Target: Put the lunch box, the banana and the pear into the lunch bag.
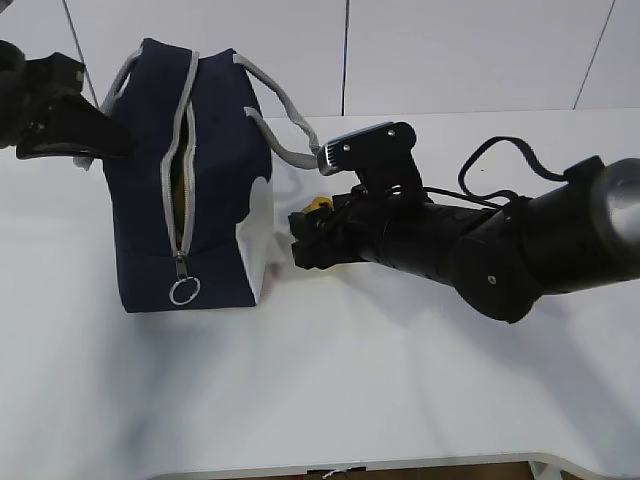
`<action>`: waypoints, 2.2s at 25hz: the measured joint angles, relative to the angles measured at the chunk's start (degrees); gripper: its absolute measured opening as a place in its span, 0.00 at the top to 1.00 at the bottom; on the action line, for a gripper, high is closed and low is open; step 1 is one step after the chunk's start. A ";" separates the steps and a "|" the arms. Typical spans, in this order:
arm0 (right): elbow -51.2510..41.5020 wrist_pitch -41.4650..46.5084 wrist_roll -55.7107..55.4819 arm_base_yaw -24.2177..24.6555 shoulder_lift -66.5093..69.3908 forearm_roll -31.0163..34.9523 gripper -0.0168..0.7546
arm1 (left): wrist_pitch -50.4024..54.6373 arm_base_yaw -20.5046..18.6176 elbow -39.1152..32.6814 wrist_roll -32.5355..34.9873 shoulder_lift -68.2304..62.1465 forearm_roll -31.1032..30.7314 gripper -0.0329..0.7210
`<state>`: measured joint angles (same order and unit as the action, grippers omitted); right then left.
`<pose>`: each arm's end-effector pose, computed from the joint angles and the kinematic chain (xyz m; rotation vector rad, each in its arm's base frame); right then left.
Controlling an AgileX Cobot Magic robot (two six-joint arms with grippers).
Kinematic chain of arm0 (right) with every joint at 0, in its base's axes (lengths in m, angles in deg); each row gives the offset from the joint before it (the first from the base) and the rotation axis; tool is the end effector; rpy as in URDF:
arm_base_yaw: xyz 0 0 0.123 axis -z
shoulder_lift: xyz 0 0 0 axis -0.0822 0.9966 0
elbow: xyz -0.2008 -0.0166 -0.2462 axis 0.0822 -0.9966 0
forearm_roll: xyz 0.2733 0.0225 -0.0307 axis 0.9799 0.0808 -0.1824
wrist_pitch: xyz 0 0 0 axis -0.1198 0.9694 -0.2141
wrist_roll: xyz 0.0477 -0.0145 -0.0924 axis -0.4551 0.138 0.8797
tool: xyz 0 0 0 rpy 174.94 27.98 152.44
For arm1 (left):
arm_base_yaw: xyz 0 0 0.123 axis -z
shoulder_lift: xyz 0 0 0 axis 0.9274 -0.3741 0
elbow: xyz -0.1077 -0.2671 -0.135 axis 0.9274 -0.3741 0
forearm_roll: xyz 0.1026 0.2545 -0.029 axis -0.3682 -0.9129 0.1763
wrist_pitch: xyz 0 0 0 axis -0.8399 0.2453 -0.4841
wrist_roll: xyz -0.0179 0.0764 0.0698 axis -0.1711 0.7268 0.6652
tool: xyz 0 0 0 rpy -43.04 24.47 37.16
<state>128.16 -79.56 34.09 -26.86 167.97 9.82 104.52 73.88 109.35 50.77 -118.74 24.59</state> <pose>0.3673 0.2282 0.1634 -0.5675 1.9316 0.3703 0.3360 -0.0932 0.3016 0.1834 2.3879 -0.8414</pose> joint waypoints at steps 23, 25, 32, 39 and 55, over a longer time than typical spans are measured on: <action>0.00 -7.42 3.33 0.00 3.93 2.75 0.31 | 0.00 0.00 0.00 0.00 0.00 0.00 0.97; 0.00 -7.65 3.43 0.00 3.93 2.75 0.31 | 0.00 0.00 0.00 0.00 0.00 0.00 0.97; 0.00 -7.68 4.01 0.00 3.93 4.48 0.36 | 0.00 0.00 0.00 0.00 0.00 0.00 0.97; 0.00 -9.30 5.00 0.00 3.93 4.70 0.42 | 0.00 0.00 0.00 0.00 0.00 0.00 0.97; 0.00 -10.26 7.13 0.00 4.49 4.70 0.42 | 0.24 0.00 0.00 0.00 0.00 0.00 0.97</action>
<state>128.16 -89.82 41.22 -26.86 172.46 14.53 104.76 73.88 109.35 50.77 -118.74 24.59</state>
